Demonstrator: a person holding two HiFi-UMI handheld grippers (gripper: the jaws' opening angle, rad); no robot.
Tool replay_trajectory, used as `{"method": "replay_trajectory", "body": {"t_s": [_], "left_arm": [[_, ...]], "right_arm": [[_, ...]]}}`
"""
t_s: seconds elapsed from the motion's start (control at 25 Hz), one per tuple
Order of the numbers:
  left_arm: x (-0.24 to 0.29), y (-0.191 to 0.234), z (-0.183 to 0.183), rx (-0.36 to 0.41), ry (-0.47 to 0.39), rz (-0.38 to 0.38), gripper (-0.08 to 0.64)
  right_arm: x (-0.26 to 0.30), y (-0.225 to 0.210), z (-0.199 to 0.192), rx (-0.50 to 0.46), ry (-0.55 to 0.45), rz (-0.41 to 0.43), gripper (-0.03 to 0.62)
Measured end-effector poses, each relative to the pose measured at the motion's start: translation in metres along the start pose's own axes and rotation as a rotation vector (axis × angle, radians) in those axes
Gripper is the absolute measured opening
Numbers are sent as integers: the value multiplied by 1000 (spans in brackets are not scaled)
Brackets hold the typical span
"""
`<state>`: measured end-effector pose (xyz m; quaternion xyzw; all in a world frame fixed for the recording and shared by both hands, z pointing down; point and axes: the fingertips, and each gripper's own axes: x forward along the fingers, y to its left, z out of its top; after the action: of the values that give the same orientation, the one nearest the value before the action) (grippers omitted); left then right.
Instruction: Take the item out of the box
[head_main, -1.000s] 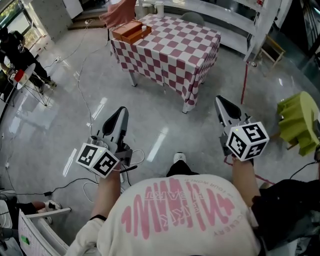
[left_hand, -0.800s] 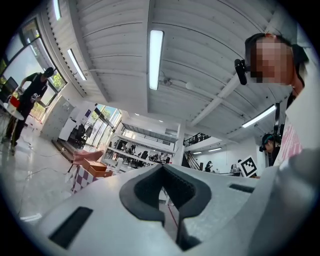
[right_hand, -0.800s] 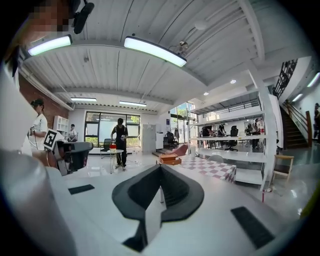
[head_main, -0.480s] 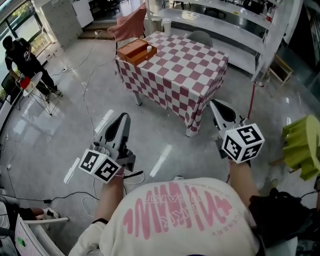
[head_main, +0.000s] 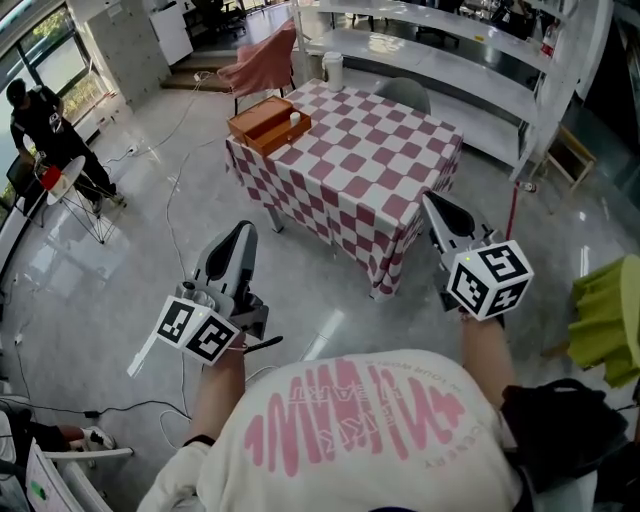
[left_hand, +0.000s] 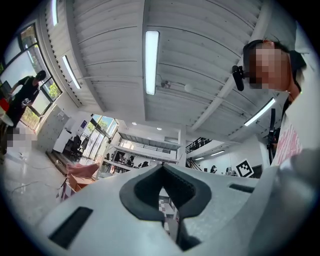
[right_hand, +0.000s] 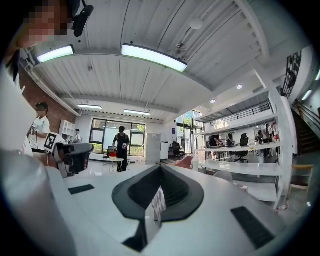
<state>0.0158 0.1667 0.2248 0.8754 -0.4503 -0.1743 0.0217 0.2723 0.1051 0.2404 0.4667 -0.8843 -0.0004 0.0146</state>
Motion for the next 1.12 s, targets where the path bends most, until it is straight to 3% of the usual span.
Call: {"method": "replay_trajectory", "body": {"t_s": [0.32, 0.72, 1.12], "left_arm": [[27, 17, -16, 5, 11, 37, 7], [32, 45, -38, -44, 46, 104, 7], [80, 86, -48, -59, 58, 36, 6]], "right_arm": [[32, -27, -10, 16, 2, 28, 5], [56, -36, -46, 62, 78, 53, 5], [97, -62, -59, 109, 95, -2, 5]]}}
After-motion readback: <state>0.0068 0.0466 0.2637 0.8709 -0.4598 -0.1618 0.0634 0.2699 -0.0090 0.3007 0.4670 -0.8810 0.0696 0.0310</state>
